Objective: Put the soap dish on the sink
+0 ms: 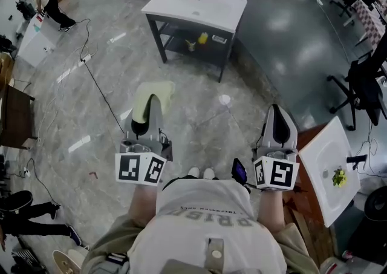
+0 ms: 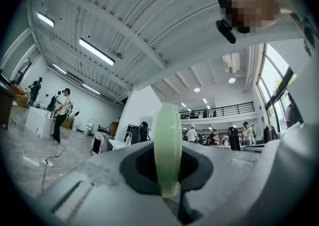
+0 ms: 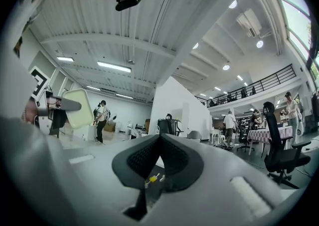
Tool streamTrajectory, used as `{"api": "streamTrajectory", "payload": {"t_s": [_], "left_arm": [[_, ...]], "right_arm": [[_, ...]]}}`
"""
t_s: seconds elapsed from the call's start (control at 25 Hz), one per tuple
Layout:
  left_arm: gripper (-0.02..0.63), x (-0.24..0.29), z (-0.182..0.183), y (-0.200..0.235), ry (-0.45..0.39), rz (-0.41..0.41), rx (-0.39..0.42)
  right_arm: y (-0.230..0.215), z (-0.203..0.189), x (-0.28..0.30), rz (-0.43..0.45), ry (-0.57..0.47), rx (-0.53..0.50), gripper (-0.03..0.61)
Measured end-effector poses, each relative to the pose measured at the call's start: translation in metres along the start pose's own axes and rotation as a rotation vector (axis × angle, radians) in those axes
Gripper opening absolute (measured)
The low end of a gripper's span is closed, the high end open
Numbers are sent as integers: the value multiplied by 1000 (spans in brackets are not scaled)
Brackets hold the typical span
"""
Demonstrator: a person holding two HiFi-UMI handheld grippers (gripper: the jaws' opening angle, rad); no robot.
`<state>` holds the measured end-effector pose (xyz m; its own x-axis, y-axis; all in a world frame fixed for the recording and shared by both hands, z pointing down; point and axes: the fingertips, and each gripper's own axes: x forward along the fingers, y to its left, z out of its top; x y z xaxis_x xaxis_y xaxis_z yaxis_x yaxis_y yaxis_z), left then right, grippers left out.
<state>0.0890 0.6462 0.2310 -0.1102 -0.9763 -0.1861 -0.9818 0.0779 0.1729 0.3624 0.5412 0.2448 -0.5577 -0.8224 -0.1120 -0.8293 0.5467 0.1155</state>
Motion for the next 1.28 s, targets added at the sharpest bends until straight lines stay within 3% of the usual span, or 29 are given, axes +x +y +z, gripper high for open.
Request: {"api": "streamTrajectory", "payload": {"t_s": [0.24, 0.36, 0.44, 0.84, 1.28], "left_arm": [[18, 7, 1, 0, -15, 23, -22], [18, 8, 1, 0, -19, 37, -30], [18, 8, 1, 0, -21, 47, -35], [18, 30, -11, 31, 29, 51, -44], [18, 92, -11, 117, 49, -53, -84]], "right_arm": [[-20, 2, 8, -3, -54, 151, 8], [-20, 0, 12, 45, -64, 185, 177], [-20, -1, 15, 68, -67, 192, 219], [-5, -26, 40, 59, -12, 235, 219], [39, -25, 104, -64, -6, 197, 219]]}}
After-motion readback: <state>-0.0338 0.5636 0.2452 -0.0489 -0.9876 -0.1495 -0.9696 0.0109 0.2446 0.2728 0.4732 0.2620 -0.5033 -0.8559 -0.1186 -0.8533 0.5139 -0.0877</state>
